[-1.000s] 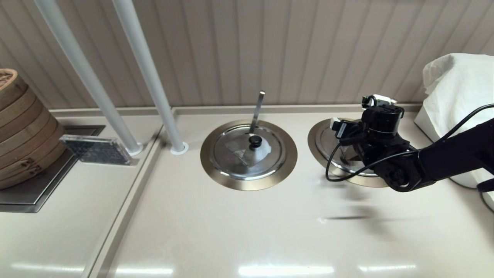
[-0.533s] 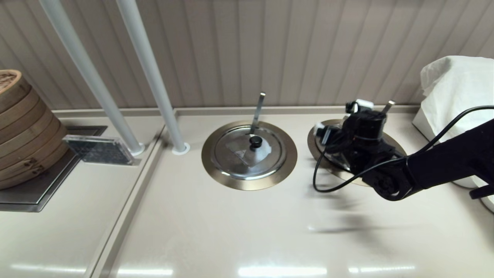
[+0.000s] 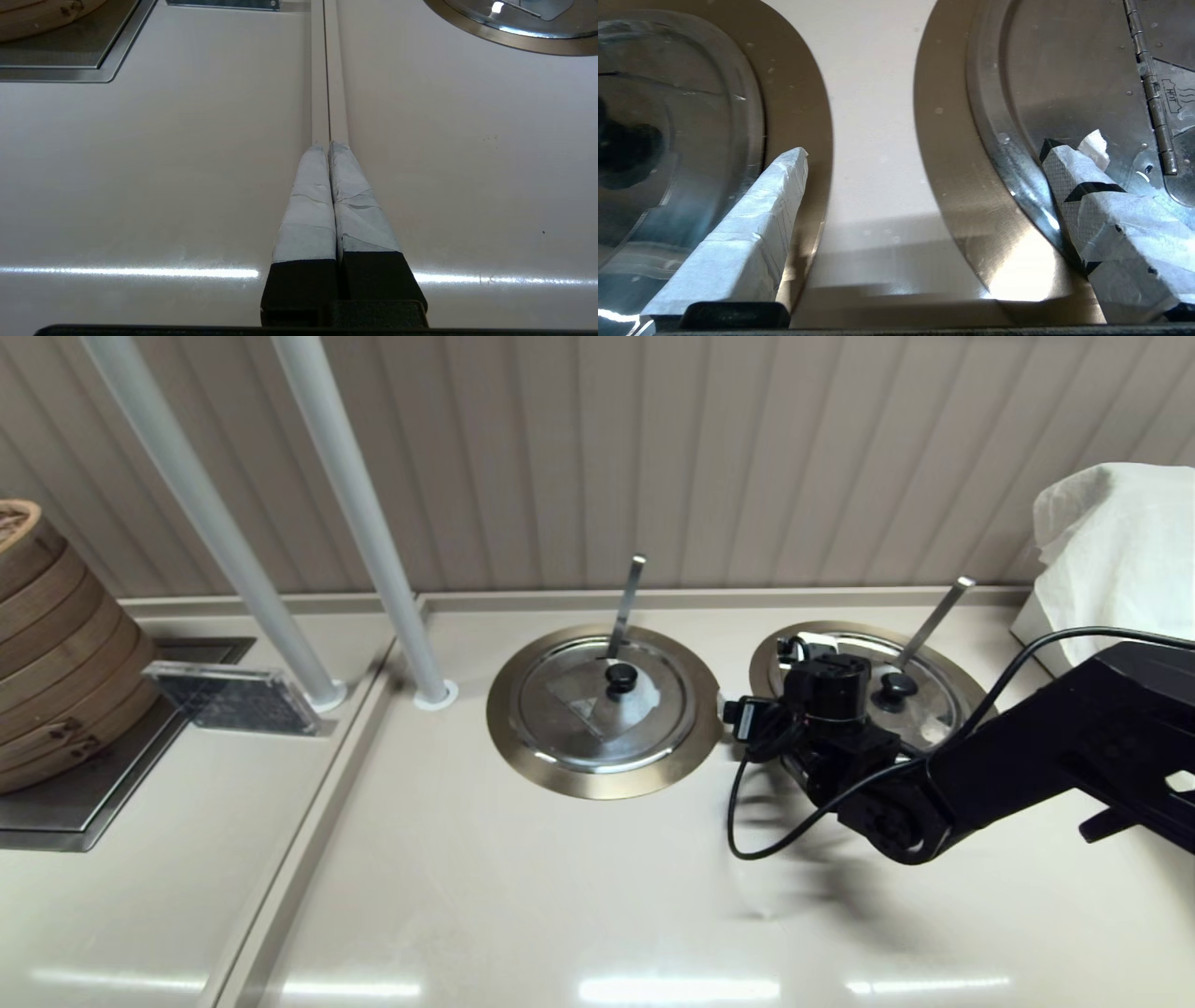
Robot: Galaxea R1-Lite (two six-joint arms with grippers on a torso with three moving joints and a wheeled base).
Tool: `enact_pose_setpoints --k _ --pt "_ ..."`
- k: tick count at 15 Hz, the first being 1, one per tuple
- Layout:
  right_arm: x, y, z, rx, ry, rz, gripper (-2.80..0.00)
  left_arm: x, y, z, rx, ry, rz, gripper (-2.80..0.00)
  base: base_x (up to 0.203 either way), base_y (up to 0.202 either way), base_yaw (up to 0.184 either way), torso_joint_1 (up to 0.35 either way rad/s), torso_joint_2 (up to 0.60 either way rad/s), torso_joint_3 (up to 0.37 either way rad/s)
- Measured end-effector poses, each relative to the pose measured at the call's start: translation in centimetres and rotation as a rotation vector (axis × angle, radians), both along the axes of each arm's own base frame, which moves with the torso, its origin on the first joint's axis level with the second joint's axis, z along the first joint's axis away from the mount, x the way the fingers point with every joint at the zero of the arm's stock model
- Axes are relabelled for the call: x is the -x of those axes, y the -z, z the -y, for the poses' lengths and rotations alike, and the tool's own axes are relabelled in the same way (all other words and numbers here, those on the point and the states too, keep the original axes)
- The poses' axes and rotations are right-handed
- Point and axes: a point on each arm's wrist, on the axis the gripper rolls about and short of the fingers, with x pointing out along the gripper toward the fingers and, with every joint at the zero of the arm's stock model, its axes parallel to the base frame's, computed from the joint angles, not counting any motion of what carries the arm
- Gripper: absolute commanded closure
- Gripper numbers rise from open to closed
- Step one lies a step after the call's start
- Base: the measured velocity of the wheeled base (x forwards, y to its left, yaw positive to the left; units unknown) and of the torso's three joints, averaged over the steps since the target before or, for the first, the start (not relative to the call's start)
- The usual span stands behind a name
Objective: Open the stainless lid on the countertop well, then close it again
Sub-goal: Open the lid
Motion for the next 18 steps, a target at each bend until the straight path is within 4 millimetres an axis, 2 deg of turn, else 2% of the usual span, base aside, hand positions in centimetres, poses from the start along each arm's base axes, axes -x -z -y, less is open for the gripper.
enact_pose_setpoints --k 3,6,11,14,15,18 --pt "1.1 -1.4 -0.7 -0.013 -0.028 0.03 -2.8 0.0 0.0 0.0 0.0 0.0 0.0 0.0 0.0 0.0 0.0 0.0 0.0 0.0" --pt "1.1 -2.8 0.5 -0.023 0.001 0.062 -2.8 0.0 0.0 0.0 0.0 0.0 0.0 0.0 0.0 0.0 0.0 0.0 0.0 0.0" --pt "-0.3 -5.2 5.4 0.036 0.124 0.113 -2.8 0.0 0.0 0.0 0.0 -0.001 -0.001 0.0 0.0 0.0 0.0 0.0 0.0 0.0" --pt "-1.8 -6.7 9.5 0.118 0.284 0.125 -2.8 0.0 0.0 0.0 0.0 0.0 -0.001 0.0 0.0 0.0 0.0 0.0 0.0 0.0" --pt "-2.2 -6.8 10.5 0.129 0.316 0.117 -2.8 0.0 0.0 0.0 0.0 0.0 -0.001 0.0 0.0 0.0 0.0 0.0 0.0 0.0" --pt "-3.0 -6.3 11.9 0.132 0.352 0.107 -2.8 0.0 0.0 0.0 0.0 0.0 0.0 0.0 0.0 0.0 0.0 0.0 0.0 0.0"
